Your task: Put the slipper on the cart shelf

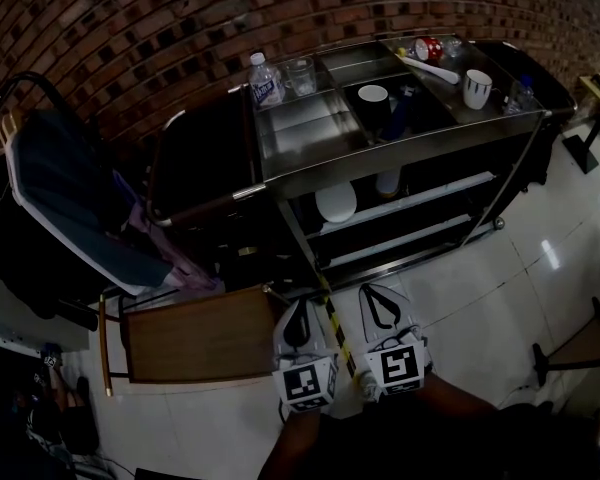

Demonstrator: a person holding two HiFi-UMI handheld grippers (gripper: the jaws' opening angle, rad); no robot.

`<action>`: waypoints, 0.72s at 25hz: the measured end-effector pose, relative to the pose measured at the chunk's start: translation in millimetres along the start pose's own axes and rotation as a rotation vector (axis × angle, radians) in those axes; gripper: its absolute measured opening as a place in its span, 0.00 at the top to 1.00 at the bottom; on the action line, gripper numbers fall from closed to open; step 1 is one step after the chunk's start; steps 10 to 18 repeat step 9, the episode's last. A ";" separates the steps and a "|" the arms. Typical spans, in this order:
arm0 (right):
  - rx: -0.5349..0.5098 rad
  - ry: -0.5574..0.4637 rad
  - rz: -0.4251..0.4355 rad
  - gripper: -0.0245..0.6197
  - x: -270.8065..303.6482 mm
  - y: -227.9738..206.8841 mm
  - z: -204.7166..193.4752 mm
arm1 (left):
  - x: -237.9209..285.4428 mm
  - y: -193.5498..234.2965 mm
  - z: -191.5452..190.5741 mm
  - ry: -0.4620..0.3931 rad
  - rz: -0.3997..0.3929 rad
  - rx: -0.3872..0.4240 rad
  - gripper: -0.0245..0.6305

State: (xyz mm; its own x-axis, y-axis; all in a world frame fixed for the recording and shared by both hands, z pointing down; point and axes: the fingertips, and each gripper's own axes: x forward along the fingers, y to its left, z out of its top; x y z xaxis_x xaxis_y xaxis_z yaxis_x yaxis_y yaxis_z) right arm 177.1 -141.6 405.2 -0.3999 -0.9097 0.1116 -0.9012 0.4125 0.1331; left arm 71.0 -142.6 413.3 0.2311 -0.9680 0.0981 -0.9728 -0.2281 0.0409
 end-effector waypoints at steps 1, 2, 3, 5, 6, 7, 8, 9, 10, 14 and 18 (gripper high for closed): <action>-0.012 -0.001 0.000 0.96 -1.3 -0.1 1.4 | -1.2 -0.5 0.5 -0.003 0.001 0.003 0.94; -0.027 -0.004 0.000 0.96 -2.4 -0.2 4.4 | -2.4 -0.8 0.7 -0.005 0.002 0.007 0.94; -0.038 -0.006 0.001 0.96 -3.2 -0.5 6.7 | -3.5 -1.0 0.5 -0.006 0.005 0.010 0.94; -0.037 -0.009 -0.001 0.96 -3.5 -1.5 6.3 | -4.9 -1.2 -0.9 -0.004 0.010 0.016 0.94; -0.032 -0.012 -0.003 0.96 -3.4 -2.1 5.1 | -5.3 -2.0 -0.9 -0.004 0.011 0.017 0.94; -0.030 -0.015 -0.004 0.96 -3.5 -2.6 5.0 | -5.7 -3.2 -0.3 -0.005 0.010 0.016 0.94; -0.031 -0.017 -0.005 0.96 -3.7 -3.0 5.8 | -6.1 -4.8 0.6 -0.006 0.008 0.016 0.94; -0.035 -0.019 -0.006 0.96 -3.9 -3.3 6.8 | -6.5 -6.3 1.6 -0.007 0.007 0.015 0.94; -0.035 -0.019 -0.006 0.96 -3.9 -3.3 6.8 | -6.5 -6.3 1.6 -0.007 0.007 0.015 0.94; -0.035 -0.019 -0.006 0.96 -3.9 -3.3 6.8 | -6.5 -6.3 1.6 -0.007 0.007 0.015 0.94; -0.035 -0.019 -0.006 0.96 -3.9 -3.3 6.8 | -6.5 -6.3 1.6 -0.007 0.007 0.015 0.94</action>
